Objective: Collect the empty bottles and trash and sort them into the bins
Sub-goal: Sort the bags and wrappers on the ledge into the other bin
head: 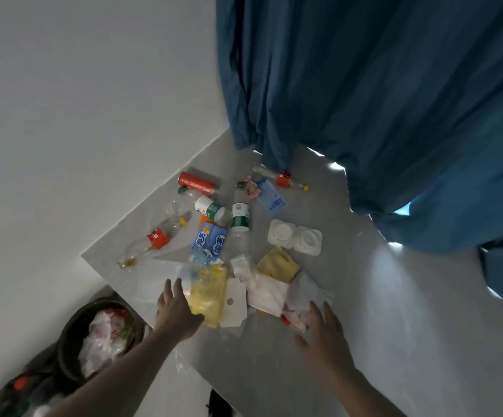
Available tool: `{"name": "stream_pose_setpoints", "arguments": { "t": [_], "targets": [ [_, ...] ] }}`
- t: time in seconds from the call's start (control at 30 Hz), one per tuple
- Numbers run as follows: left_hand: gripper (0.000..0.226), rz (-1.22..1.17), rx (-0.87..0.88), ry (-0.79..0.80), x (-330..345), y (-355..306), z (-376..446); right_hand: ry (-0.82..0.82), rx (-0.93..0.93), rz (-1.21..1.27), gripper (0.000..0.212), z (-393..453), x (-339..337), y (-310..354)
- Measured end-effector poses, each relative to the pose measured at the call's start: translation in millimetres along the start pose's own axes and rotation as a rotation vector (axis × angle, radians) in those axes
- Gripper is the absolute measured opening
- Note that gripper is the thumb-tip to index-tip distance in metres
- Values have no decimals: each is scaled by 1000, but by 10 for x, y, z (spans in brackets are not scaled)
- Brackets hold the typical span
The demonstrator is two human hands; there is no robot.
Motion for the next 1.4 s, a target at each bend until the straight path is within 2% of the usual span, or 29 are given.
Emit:
{"name": "stream_pose_setpoints", "arguments": {
  "t": [0.2, 0.33, 0.43, 0.5, 0.6, 0.7, 0.8, 0.93, 1.17, 1.3, 1.4],
  "targets": [
    [141, -149, -151, -98, 462, 204, 521, 53, 147, 178, 108, 797, 459, 112],
    [155, -193, -110, -103, 797, 309, 729, 72, 253, 293, 117, 1294, 761, 303],
    [156, -195, -125, -123, 1048, 386, 738, 38, 246, 256, 120, 1532, 1060, 403],
    [145, -144, -102, -182, 1169, 397, 680, -9, 265, 170, 109, 1569, 1204, 437],
    [114, -127, -32, -258, 1241, 398, 601, -89, 371, 180, 81, 1566, 1261, 357],
    [92, -139, -33, -260, 1188, 385, 531, -124, 261, 224, 50, 1553, 1195, 229],
    [85, -144, -21, -252, 1034, 297, 386, -110, 206, 267, 29, 1386, 966, 120],
    [77, -140, 56, -219, 779, 173, 9, -87, 161, 289, 30, 944, 662, -43],
    [68, -217, 110, -203, 292, -208, -1070, -52, 207, 330, 12, -198, -142, -341],
    [67, -318, 130, -240, 123, -474, -1723, -84, 228, 405, 13, -812, -485, -586],
    [64, -374, 160, -292, 67, -657, -2210, -113, 210, 475, 22, -1183, -627, -795]
  ]
}}
Point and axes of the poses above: each hand's wrist, its own z-axis towards the middle knuckle, its own x-axis out of the palm, y = z × x, the point moved 1 cm from there along z, towards the middle knuckle, and after that the axes turned 10 degrees about -z, right-handed, at the moved point
